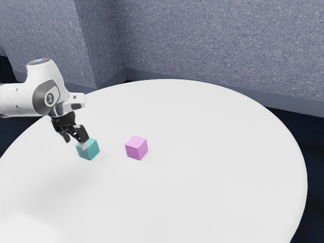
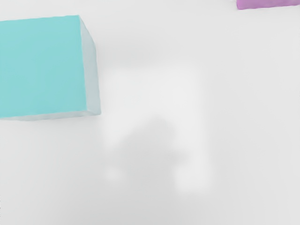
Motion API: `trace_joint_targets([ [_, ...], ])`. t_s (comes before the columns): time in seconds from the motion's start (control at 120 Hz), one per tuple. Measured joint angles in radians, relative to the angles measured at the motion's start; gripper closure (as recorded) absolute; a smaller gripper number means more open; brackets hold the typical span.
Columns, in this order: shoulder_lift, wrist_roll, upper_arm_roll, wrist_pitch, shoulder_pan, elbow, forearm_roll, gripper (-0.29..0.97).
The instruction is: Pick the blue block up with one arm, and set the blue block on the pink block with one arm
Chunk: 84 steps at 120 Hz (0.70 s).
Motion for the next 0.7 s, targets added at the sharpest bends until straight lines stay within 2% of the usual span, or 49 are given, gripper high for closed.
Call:
trace_joint_targets([
  [0.367, 0.086, 0.051, 0.0, 0.022, 0.03, 0.068, 0.083, 0.0],
  [0.567, 0.103, 0.008, -0.002, 0.02, 0.028, 0.089, 0.082, 0.0],
  [0.7, 0.11, -0.037, -0.007, 0.015, 0.03, 0.091, 0.116, 0.0],
])
